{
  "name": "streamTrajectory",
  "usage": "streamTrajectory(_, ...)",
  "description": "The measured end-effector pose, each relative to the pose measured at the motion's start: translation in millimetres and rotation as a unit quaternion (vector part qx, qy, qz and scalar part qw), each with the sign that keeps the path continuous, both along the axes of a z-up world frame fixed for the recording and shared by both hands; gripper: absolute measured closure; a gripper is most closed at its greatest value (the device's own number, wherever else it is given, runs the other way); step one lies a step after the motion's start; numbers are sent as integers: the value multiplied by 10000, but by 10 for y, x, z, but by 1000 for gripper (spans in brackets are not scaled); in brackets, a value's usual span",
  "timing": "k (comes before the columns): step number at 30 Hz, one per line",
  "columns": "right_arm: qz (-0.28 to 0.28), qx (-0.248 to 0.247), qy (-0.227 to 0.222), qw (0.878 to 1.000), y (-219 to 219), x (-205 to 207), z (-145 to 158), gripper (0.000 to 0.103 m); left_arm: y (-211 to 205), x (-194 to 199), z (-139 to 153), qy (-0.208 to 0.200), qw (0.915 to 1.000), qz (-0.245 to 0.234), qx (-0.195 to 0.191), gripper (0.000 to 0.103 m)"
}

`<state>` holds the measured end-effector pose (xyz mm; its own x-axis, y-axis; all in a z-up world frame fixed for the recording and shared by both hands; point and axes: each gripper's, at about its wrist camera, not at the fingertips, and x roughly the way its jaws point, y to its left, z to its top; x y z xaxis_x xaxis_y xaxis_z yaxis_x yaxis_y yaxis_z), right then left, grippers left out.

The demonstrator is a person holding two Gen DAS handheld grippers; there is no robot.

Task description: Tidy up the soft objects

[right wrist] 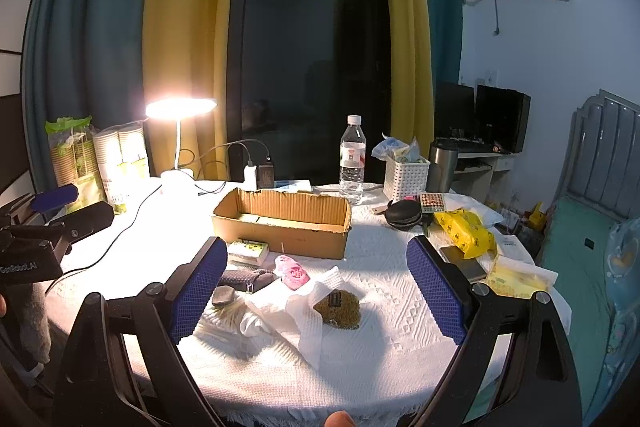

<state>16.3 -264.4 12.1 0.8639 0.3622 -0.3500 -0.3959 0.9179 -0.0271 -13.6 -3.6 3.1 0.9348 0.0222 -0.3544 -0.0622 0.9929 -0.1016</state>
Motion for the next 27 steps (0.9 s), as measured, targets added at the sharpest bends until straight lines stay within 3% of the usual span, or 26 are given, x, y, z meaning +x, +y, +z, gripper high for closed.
streamTrajectory(27, 1, -1, 41, 10000, -3, 6, -50, 10, -55, -7, -15, -13, 10000, -2, 27, 1)
